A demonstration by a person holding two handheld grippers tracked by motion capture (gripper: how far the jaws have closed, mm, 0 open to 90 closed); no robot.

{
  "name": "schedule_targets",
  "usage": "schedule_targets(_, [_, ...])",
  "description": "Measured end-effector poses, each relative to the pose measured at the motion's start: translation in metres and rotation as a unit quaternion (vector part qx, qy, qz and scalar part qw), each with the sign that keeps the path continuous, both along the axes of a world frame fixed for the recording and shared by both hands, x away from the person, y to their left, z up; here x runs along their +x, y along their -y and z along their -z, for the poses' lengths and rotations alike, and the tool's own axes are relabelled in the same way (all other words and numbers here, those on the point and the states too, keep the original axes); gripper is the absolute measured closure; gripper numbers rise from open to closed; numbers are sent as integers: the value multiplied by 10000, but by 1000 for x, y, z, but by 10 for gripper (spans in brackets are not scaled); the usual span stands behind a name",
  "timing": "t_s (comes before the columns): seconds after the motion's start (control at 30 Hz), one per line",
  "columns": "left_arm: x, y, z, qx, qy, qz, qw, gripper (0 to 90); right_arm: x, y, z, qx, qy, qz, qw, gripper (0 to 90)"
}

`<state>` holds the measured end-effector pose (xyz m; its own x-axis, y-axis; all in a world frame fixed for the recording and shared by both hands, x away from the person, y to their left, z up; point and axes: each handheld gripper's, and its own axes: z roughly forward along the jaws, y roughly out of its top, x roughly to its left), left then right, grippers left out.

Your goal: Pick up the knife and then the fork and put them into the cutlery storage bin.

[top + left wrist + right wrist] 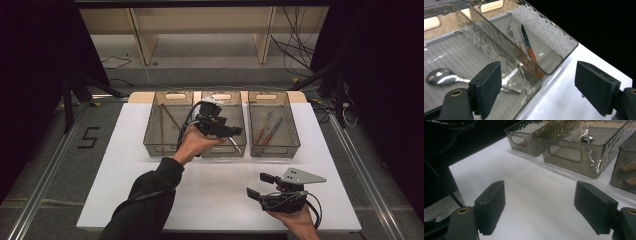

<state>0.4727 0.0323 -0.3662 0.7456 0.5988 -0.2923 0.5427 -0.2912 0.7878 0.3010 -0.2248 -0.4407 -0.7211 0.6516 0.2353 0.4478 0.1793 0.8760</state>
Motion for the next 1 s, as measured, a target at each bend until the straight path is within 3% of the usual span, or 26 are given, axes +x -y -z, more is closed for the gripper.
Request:
schedule_targets(0.53, [-44, -77, 20, -229, 228, -222, 9992, 189, 0, 2, 0, -6, 30, 85, 10000, 256])
schedule_targets(0.8, [-70, -98, 34, -194, 314, -353, 9987, 182, 0, 2, -1, -15, 35, 122, 9999, 256])
schedule_targets(1.0, [-89, -106, 36, -234, 476, -287, 9982, 175, -1, 3, -2, -9, 57, 146, 9999, 255])
